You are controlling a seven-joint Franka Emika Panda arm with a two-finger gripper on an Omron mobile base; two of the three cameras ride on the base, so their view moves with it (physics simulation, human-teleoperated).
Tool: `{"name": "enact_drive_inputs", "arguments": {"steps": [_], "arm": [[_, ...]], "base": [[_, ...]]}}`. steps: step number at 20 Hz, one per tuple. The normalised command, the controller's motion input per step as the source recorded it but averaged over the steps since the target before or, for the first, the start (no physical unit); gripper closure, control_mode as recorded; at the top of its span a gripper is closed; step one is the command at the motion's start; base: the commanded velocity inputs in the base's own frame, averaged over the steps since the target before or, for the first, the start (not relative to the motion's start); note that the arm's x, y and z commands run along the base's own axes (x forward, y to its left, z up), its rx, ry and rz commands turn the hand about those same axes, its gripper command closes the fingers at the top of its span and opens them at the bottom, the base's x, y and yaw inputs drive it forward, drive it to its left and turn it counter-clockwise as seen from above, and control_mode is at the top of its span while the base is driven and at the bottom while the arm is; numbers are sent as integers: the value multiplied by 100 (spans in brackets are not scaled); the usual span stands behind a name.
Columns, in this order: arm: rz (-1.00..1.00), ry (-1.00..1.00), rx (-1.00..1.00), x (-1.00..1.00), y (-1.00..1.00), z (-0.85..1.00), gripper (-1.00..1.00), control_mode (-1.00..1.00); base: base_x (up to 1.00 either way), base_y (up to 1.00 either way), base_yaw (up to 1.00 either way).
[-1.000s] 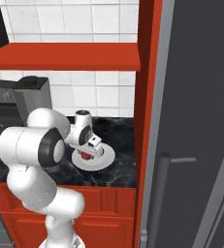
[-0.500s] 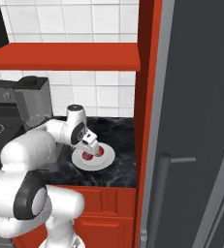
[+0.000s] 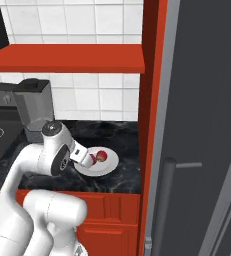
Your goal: Pick the two apples from the fridge and place them on the plate next to the blender to make a fruit smoothie.
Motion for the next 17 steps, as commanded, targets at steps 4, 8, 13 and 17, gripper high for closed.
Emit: {"name": "enact_drive_inputs", "arguments": {"steps": [4,8,13,17], "arm": [[0,-39,-19,-90,0,91,-100,-100],[0,-32,-12,-96,0,86,-100,-100],[0,-23,-1,-93,0,20,-100,-100],[4,-1,0,-30,0,-2,-100,-100]], "base": [[0,0,0],[0,0,0],[0,0,0],[0,0,0]]}}
